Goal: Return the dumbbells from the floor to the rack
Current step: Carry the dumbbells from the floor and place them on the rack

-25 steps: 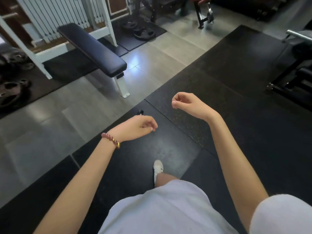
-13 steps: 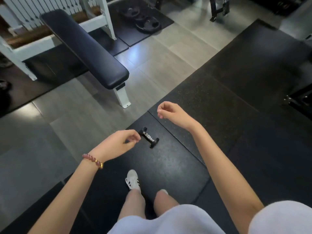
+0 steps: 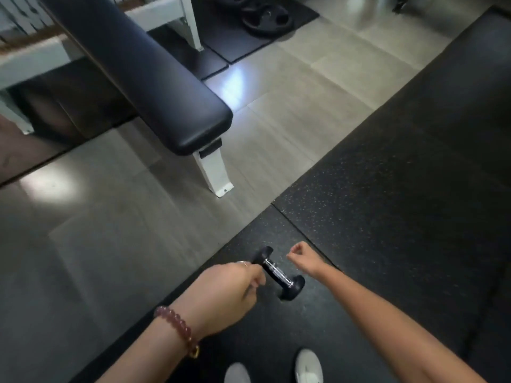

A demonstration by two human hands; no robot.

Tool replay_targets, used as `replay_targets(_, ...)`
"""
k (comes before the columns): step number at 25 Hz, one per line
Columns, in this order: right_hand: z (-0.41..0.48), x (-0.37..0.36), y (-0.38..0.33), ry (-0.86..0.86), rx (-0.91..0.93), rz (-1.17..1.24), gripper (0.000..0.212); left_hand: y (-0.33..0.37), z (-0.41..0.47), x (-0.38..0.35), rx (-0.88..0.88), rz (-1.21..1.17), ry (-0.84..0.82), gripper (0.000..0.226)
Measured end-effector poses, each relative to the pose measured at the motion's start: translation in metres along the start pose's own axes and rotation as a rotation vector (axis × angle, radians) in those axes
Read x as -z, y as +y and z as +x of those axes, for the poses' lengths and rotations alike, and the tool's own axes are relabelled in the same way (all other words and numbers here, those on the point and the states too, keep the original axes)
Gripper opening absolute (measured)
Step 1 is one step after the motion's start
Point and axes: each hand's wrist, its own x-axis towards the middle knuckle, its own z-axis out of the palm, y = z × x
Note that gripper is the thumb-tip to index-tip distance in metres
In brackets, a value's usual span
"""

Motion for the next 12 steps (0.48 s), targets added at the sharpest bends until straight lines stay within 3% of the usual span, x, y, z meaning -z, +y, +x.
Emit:
replay_targets(5,0.117,-0.092,0.100,0.049,-0.039,-0.055,0.036,-0.083,0.096,-0.135,0.026,0.082,-0.070,0.031)
replay_targets(9,0.187,-0.149,0.158,0.069,0.022,-0.124,0.064,-0.124,0.152,-0.242,0.069,0.075,-0.026,0.033)
replay_targets(12,0.228,-0.174,0.186,0.175,0.002,-0.331,0.067,-0.145,0.177,-0.296,0.114,0.033,0.022,0.036)
